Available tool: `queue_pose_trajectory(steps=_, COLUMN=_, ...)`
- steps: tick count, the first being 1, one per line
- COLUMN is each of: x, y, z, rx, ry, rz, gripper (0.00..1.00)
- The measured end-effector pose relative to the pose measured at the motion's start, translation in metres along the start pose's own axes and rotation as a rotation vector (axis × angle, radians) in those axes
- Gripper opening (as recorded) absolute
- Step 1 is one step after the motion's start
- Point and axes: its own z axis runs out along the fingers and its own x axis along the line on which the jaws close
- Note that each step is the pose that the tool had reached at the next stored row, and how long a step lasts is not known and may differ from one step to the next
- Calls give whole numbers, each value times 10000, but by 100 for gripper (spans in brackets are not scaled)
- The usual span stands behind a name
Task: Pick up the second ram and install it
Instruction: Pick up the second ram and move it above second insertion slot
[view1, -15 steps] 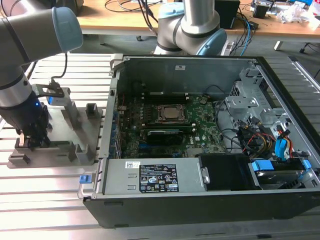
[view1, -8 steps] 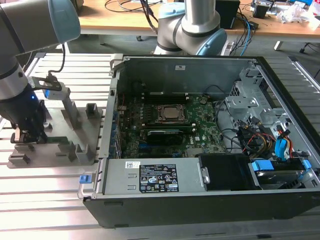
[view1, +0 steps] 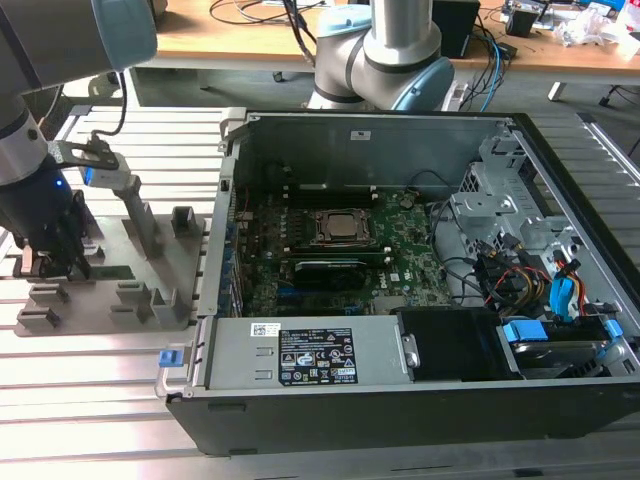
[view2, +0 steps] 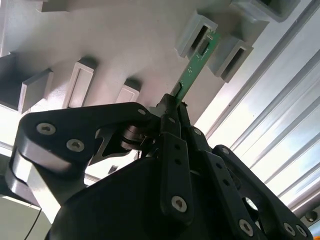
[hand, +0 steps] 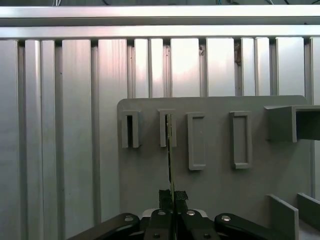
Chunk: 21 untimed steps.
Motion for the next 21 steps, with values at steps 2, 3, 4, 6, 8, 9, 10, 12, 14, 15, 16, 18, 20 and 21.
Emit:
queue_pose_trajectory(steps=2, x=-1, y=1, z=-64, rx=0, ry=0, rz=0, gripper=14)
queue_pose_trajectory(steps=3, x=-1, y=1, z=-88, rx=0, ry=0, rz=1, gripper=14)
queue_pose_trajectory(steps=4, x=-1, y=2, z=-107, rx=0, ry=0, rz=0, gripper=14)
queue_pose_trajectory(steps=6, x=-2, y=2, z=-142, rx=0, ry=0, rz=0, gripper=14)
queue_pose_trajectory(steps=8, x=-2, y=3, z=-210, rx=-1, ry=1, rz=1, gripper=14)
queue_pose_trajectory(steps=9, x=-2, y=3, z=-223, rx=0, ry=1, rz=1, gripper=14)
queue_pose_trajectory(steps=10, x=-2, y=3, z=-235, rx=0, ry=0, rz=0, gripper=14)
queue_pose_trajectory(steps=12, x=-3, y=4, z=-270, rx=0, ry=0, rz=1, gripper=14)
queue_pose_trajectory(steps=14, x=-3, y=4, z=-307, rx=-1, ry=1, rz=1, gripper=14)
queue_pose_trajectory(steps=15, x=-3, y=4, z=-322, rx=0, ry=1, rz=1, gripper=14)
queue_pose_trajectory(steps=16, x=-3, y=5, z=-350, rx=0, ry=0, rz=0, gripper=14)
queue_pose_trajectory(steps=18, x=-4, y=5, z=-392, rx=0, ry=1, rz=1, gripper=14)
queue_pose_trajectory(steps=20, x=-4, y=5, z=-430, rx=0, ry=1, rz=0, gripper=14)
queue_pose_trajectory(steps=21, x=-4, y=5, z=-473, rx=-2, ry=2, rz=1, gripper=14)
